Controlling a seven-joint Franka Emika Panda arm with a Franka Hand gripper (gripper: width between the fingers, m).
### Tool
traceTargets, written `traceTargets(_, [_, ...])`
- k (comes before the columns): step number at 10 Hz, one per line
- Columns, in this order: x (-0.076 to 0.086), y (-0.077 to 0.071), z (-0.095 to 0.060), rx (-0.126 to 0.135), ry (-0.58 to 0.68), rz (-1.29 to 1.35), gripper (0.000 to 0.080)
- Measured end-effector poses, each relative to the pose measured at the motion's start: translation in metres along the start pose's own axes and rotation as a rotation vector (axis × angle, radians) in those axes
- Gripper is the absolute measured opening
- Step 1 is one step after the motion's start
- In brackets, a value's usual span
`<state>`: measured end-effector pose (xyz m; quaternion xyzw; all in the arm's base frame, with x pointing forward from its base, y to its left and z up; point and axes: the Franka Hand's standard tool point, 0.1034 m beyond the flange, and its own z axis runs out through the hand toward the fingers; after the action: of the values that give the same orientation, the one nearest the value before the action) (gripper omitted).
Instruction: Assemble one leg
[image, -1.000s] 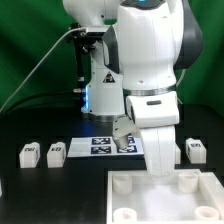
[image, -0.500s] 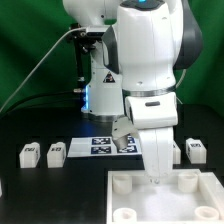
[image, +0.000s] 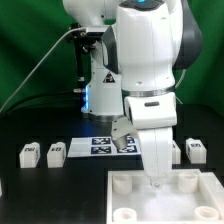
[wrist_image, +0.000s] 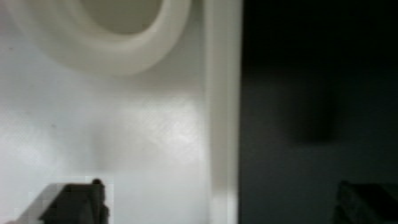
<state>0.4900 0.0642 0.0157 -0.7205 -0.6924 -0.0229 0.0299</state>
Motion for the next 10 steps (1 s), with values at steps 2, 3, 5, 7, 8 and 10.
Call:
traceTargets(2, [0.000, 0.000, 0.000, 0.000, 0.000, 0.001, 0.0649])
traceTargets(3, [-0.001, 0.000, 0.000, 0.000, 0.000, 0.001, 0.0649])
traceTargets(5, [-0.001, 0.000, 0.000, -0.001, 0.000, 0.005, 0.0649])
traceTargets(7, [0.007, -0.007, -0.013, -0.020, -0.005, 0.090, 0.0649])
traceTargets(8, [0.015, -0.012, -0.024, -0.027, -0.011, 0.148, 0.0649])
traceTargets(10, [0.030, -0.020, -0.039, -0.028, -0.017, 0.337, 0.0649])
